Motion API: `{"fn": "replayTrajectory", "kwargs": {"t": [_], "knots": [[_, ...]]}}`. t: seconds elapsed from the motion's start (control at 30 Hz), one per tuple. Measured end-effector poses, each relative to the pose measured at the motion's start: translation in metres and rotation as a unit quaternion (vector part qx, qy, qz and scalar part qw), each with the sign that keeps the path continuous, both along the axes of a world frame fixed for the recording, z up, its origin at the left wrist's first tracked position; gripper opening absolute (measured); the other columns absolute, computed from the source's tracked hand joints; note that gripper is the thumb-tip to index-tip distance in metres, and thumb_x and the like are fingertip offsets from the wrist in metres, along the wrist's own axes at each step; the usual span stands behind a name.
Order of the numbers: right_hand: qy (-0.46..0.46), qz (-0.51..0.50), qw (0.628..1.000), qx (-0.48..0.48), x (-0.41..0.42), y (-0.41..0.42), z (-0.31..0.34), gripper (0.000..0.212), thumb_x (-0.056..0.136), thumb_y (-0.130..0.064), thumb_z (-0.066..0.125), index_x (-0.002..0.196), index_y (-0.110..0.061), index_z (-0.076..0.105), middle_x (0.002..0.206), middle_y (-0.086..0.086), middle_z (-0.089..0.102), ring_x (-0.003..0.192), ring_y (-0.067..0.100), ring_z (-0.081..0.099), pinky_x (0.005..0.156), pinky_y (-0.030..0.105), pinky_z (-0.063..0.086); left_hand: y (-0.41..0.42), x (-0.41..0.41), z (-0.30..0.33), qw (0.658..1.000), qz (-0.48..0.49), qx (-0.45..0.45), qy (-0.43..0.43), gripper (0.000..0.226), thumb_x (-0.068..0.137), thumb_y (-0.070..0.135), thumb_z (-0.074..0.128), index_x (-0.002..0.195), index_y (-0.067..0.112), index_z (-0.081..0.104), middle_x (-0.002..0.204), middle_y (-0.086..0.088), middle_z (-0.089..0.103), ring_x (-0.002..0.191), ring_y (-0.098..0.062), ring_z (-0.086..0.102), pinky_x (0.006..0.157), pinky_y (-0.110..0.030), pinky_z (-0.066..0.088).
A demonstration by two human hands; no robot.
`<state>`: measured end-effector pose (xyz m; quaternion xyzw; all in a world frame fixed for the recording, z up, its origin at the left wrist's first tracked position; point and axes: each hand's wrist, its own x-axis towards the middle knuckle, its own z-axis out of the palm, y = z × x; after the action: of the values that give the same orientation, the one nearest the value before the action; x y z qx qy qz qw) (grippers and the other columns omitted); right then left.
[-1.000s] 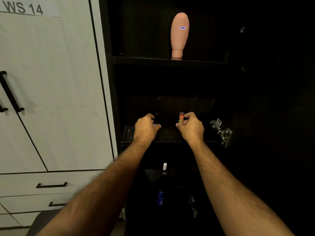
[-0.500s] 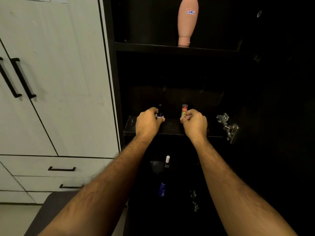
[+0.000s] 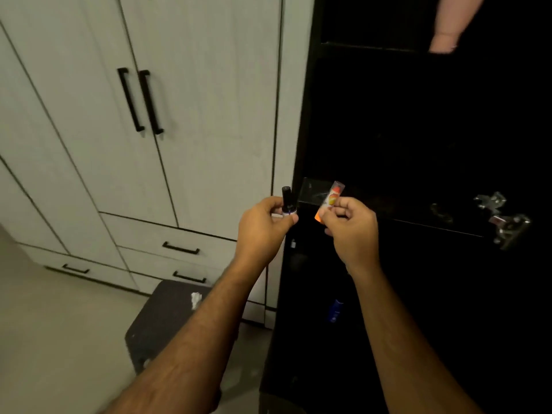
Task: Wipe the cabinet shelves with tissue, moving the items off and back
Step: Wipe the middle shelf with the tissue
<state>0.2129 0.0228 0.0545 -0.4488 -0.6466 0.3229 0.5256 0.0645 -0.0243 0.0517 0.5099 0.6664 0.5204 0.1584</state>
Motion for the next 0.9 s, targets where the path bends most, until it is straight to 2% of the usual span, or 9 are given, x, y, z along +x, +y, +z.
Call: {"fn": "replayTrajectory", "kwargs": {"t": [0.1, 0.23, 0.37, 0.5, 0.6, 0.67, 0.77, 0.83, 0.9], "knots": [[0.034, 0.059, 0.996, -0.061, -0.051, -0.029, -0.014, 0.012, 0.087, -0.011, 0.068, 0.089, -0.023, 0.066, 0.077, -0.005, 0.07, 0.072, 0.011, 0.07, 0.061, 0.03, 0.06, -0.037, -0.046, -0.016, 0.998, 0.03, -0.033, -0.034, 0.019, 0.081, 0.025, 0.075, 0.098, 0.023, 0.069, 0.085, 0.008, 0.067, 0.069, -0.006, 0.064, 0.064, -0.023, 0.048], [0.094, 0.153, 0.964, -0.198, -0.123, -0.072, -0.037, 0.009, 0.087, -0.002, 0.067, 0.096, -0.004, 0.068, 0.078, 0.005, 0.072, 0.071, 0.011, 0.07, 0.062, 0.026, 0.059, -0.088, -0.109, -0.037, 0.994, 0.069, -0.084, -0.021, 0.018, 0.081, 0.028, 0.075, 0.097, 0.026, 0.068, 0.085, 0.01, 0.065, 0.07, -0.007, 0.058, 0.061, -0.021, 0.04], [0.088, 0.192, 0.94, -0.268, -0.18, -0.106, -0.063, 0.011, 0.085, 0.0, 0.066, 0.086, -0.01, 0.07, 0.08, 0.007, 0.071, 0.073, 0.014, 0.067, 0.069, 0.029, 0.06, -0.13, -0.171, -0.057, 0.985, 0.116, -0.126, 0.0, 0.021, 0.082, 0.03, 0.074, 0.102, 0.027, 0.067, 0.087, 0.011, 0.062, 0.078, -0.008, 0.057, 0.062, -0.019, 0.041], [0.069, 0.208, 0.926, -0.307, -0.22, -0.123, -0.087, 0.014, 0.084, 0.0, 0.068, 0.085, -0.015, 0.07, 0.081, 0.002, 0.071, 0.075, 0.012, 0.068, 0.075, 0.031, 0.059, -0.157, -0.213, -0.079, 0.978, 0.135, -0.157, -0.001, 0.018, 0.083, 0.028, 0.073, 0.1, 0.023, 0.069, 0.081, 0.014, 0.059, 0.075, -0.005, 0.057, 0.063, -0.021, 0.042], [0.045, 0.216, 0.918, -0.33, -0.241, -0.123, -0.105, 0.011, 0.084, 0.0, 0.068, 0.09, -0.008, 0.072, 0.08, 0.003, 0.071, 0.077, 0.017, 0.068, 0.078, 0.034, 0.059, -0.163, -0.235, -0.097, 0.974, 0.143, -0.178, -0.009, 0.015, 0.083, 0.025, 0.074, 0.097, 0.022, 0.069, 0.083, 0.005, 0.064, 0.079, -0.014, 0.061, 0.067, -0.027, 0.047], [0.024, 0.22, 0.915, -0.336, -0.253, -0.12, -0.115, 0.015, 0.084, 0.0, 0.068, 0.08, -0.015, 0.071, 0.079, 0.004, 0.071, 0.078, 0.02, 0.067, 0.078, 0.037, 0.058, -0.162, -0.246, -0.108, 0.969, 0.153, -0.193, -0.008, 0.018, 0.082, 0.026, 0.074, 0.098, 0.021, 0.069, 0.087, -0.001, 0.066, 0.082, -0.016, 0.061, 0.07, -0.03, 0.048], [-0.012, 0.223, 0.912, -0.343, -0.27, -0.105, -0.132, 0.021, 0.086, -0.003, 0.068, 0.072, -0.019, 0.069, 0.078, 0.015, 0.069, 0.078, 0.024, 0.06, 0.082, 0.046, 0.056, -0.156, -0.265, -0.129, 0.961, 0.164, -0.221, -0.013, 0.018, 0.082, 0.025, 0.074, 0.097, 0.018, 0.068, 0.084, -0.005, 0.065, 0.075, -0.014, 0.057, 0.062, -0.028, 0.045], [-0.033, 0.224, 0.912, -0.342, -0.281, -0.093, -0.144, 0.022, 0.087, -0.009, 0.069, 0.068, -0.02, 0.069, 0.085, 0.03, 0.067, 0.077, 0.025, 0.058, 0.082, 0.049, 0.056, -0.149, -0.278, -0.143, 0.955, 0.17, -0.24, -0.026, 0.014, 0.082, 0.023, 0.074, 0.091, 0.016, 0.066, 0.08, -0.006, 0.063, 0.073, -0.015, 0.056, 0.066, -0.034, 0.048], [-0.055, 0.226, 0.909, -0.345, -0.294, -0.076, -0.161, 0.023, 0.089, -0.014, 0.068, 0.067, -0.019, 0.068, 0.092, 0.029, 0.068, 0.077, 0.023, 0.06, 0.08, 0.047, 0.057, -0.137, -0.292, -0.158, 0.949, 0.177, -0.258, -0.037, 0.016, 0.082, 0.023, 0.075, 0.089, 0.011, 0.066, 0.076, -0.003, 0.059, 0.073, -0.017, 0.056, 0.07, -0.039, 0.05]]}}
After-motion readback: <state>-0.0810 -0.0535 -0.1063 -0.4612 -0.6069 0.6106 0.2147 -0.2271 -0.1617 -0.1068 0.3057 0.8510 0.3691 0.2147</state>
